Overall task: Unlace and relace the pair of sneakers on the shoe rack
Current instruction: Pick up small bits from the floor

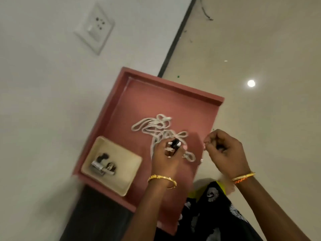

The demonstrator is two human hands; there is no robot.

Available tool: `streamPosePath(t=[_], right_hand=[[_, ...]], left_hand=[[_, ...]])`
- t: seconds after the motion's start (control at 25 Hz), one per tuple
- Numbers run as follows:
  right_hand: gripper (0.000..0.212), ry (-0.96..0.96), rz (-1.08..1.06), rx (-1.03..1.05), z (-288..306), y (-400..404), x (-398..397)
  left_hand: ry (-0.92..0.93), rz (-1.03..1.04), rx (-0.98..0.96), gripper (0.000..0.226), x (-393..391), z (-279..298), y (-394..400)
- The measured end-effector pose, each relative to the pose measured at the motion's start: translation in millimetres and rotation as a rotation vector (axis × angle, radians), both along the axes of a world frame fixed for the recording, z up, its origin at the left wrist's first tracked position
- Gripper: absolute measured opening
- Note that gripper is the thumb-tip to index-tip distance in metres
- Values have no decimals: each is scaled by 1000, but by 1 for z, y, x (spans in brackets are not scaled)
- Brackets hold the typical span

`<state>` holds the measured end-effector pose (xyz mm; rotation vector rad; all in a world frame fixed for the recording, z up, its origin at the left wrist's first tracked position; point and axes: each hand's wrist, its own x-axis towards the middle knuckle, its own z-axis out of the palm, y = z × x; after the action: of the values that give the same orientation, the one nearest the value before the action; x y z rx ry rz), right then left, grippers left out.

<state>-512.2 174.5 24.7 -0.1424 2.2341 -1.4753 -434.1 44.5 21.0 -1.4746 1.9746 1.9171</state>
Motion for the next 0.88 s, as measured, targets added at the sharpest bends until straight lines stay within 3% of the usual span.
streamPosePath(t=[0.08, 0.2, 0.32, 0.44, 0.56, 0.76, 0.88], right_hand=[[24, -289, 9, -245, 5, -54, 24], [24, -633, -32, -351, -3, -124, 66], [23, -778, -90, -371, -15, -179, 97], [28, -798, -42, -313, -30, -219, 116], [31, -600, 136, -122, -50, -246, 130], [37, 33, 616, 204, -69, -270, 126], [44, 257, 838, 317, -72, -283, 126]], left_hand=[[-40, 169, -18, 26, 46, -4, -37], [-69, 387, -46, 26, 100, -15, -73], [-73, 541, 25, 25, 134, -25, -94], [-49, 620, 16, 25, 149, -32, -118], [-67, 612, -52, 30, 154, -41, -149], [-83, 406, -268, 42, 141, -63, -193], [-202, 282, -432, 43, 132, -77, -205]])
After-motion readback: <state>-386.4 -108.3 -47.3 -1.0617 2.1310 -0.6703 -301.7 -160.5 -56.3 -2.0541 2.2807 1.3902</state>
